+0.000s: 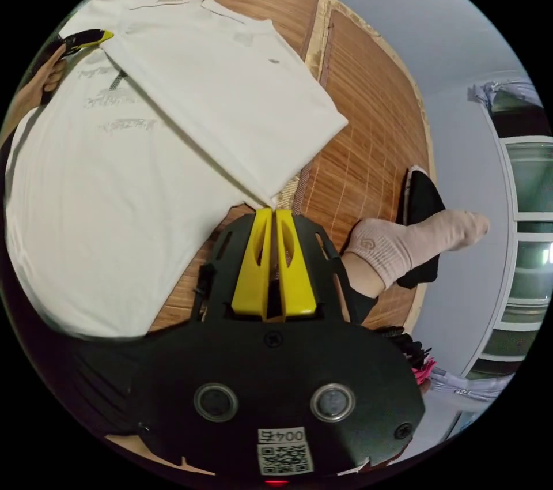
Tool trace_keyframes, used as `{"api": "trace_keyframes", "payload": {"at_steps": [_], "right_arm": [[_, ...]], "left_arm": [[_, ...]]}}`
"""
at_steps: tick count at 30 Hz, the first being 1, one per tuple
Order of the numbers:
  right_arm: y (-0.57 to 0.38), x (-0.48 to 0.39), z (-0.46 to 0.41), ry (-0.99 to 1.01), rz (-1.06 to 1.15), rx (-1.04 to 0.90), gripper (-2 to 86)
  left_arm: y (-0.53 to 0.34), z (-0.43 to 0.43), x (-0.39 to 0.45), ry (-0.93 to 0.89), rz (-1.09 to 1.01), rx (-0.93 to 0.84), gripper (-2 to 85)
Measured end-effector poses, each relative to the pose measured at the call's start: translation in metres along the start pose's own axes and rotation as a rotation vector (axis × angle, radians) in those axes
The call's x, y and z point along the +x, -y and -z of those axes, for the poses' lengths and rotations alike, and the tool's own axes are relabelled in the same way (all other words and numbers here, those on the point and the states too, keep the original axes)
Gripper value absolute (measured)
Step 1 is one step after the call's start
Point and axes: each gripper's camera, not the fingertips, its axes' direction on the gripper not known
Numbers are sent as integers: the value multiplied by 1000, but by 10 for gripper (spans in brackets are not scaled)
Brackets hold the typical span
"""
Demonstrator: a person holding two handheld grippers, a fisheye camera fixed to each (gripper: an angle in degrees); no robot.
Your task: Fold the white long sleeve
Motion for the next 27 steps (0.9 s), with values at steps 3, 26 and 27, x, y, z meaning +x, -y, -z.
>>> {"api": "trace_keyframes", "payload": {"at_steps": [3,26,27], "right_arm": [[1,11,-6,36,-30,-55,52],[-86,189,-37,585,-590,248,84],[-89,202,-49,646,-639,269,84]], "left_arm": [[0,0,-1,1,-1,0,10],[-6,-4,-5,-40,20,11,9],[-6,-4,-5,-45,23,11,10]]}}
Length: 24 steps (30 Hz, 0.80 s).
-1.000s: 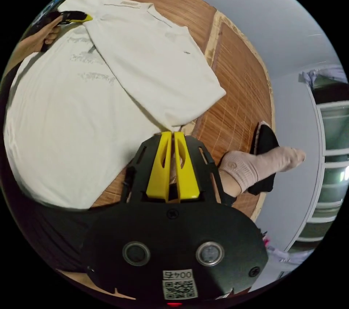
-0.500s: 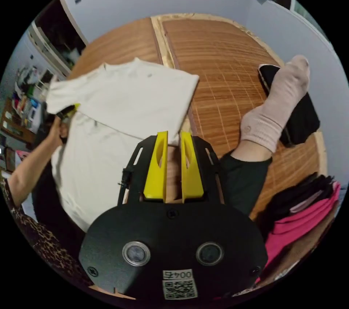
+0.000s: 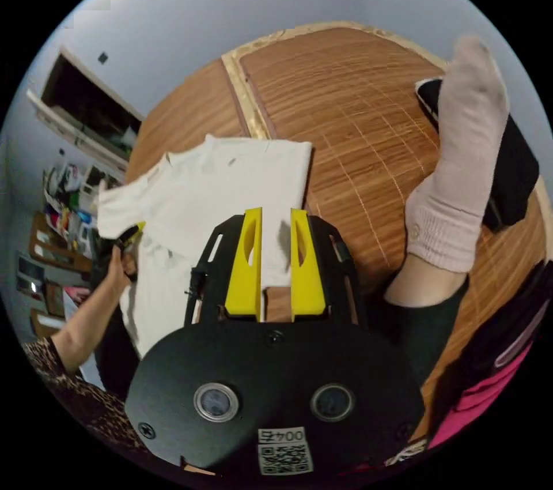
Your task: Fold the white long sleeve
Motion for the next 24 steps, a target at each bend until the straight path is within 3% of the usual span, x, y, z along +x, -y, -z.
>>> {"api": "trace_keyframes", "payload": {"at_steps": [4,7,16,19,24], "right_arm": [[-14,44,-14,158,-88,69,78],[-26,62,-26,211,-93,15,76],[-33,103,1,212,-77,116,77],[-32,113,2,178,-70,89,78],[-31,130,3,190,-96,73,80]], "left_arm": [[-1,-1,2,-9,7,-2,12],[0,-2,3,-22,25,-7,13],[21,38,82,67,-157,51,17],[19,36,72,154,-160,39,17],[2,9,44,143,-94,-19,17]]}}
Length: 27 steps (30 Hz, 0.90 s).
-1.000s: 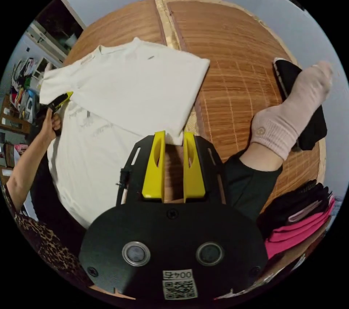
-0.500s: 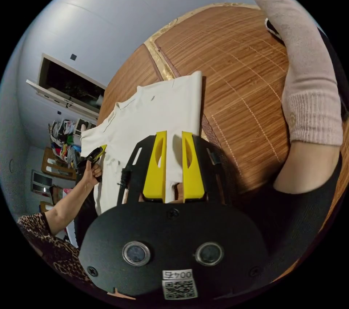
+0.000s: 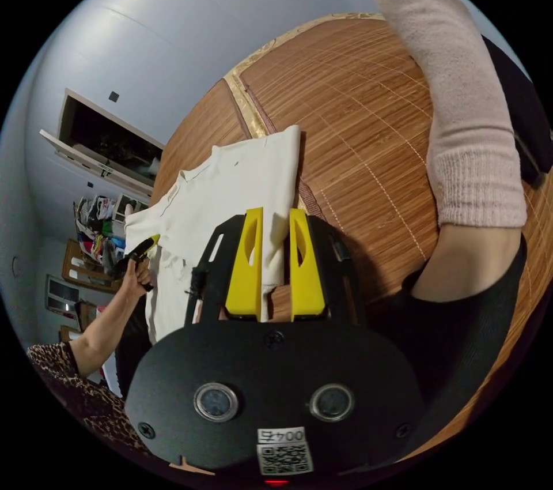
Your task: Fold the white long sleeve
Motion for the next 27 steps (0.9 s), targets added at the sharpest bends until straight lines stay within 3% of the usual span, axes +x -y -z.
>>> {"api": "trace_keyframes", "payload": {"at_steps": [7,10,18,21,27], "right_arm": [[-1,9,7,7,-29,-152,90],[-5,5,10,-99,-9,-238,93],[-5,-1,-4,-39,32,-332,43],[-12,-2,5,-157,-23,-290,26],[-18,-5,5,-151,-77,-285,49]], "left_arm": [[-10,-8,-27,-150,116,17,13],[-11,-6,-23,-131,105,19,12],[-12,-1,-24,-141,111,21,11],[-13,2,-25,-146,112,22,11],[-14,11,-27,-152,116,23,8]]}}
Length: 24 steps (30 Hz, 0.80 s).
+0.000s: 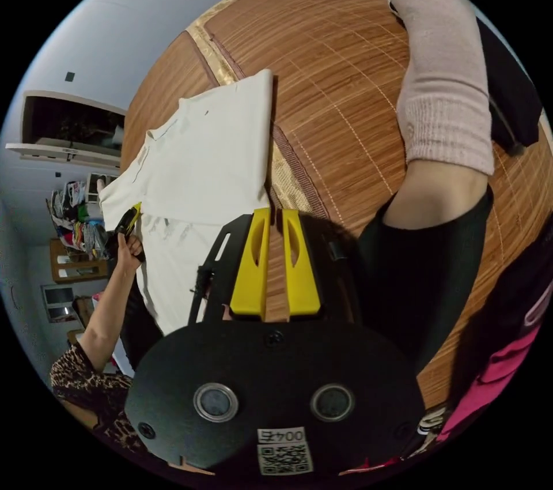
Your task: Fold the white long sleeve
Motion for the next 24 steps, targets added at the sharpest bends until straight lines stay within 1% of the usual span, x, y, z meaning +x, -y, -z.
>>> {"api": "trace_keyframes", "payload": {"at_steps": [2,4,5,7,11,14,15,17,18,21,23,24], "right_arm": [[-4,-9,6,-28,28,53,51],[-7,-27,19,-94,82,205,49],[-8,-32,21,-88,106,246,48],[-3,-54,20,-45,224,351,47],[13,-81,-16,-127,303,289,52],[15,-91,-53,-228,321,179,63],[9,-92,-53,-216,330,229,65],[6,-93,-50,-206,293,234,67],[0,-98,-44,-216,289,273,77],[-25,-122,-34,-217,345,377,84],[-39,-136,-45,-227,385,371,86],[-43,-143,-59,-241,397,331,90]], "left_arm": [[0,3,-1,-2,2,3,8],[-1,8,-2,-6,6,6,8],[-1,9,-2,-7,6,6,8],[-2,14,-3,-10,6,7,8],[-2,23,-6,-12,7,8,8],[-2,32,-9,-17,8,9,8],[-2,36,-10,-19,9,9,8],[-2,42,-13,-23,10,9,7],[-2,46,-14,-25,11,9,7],[-2,57,-19,-30,13,10,7],[-2,65,-23,-37,16,11,8],[-2,70,-25,-40,17,11,8]]}}
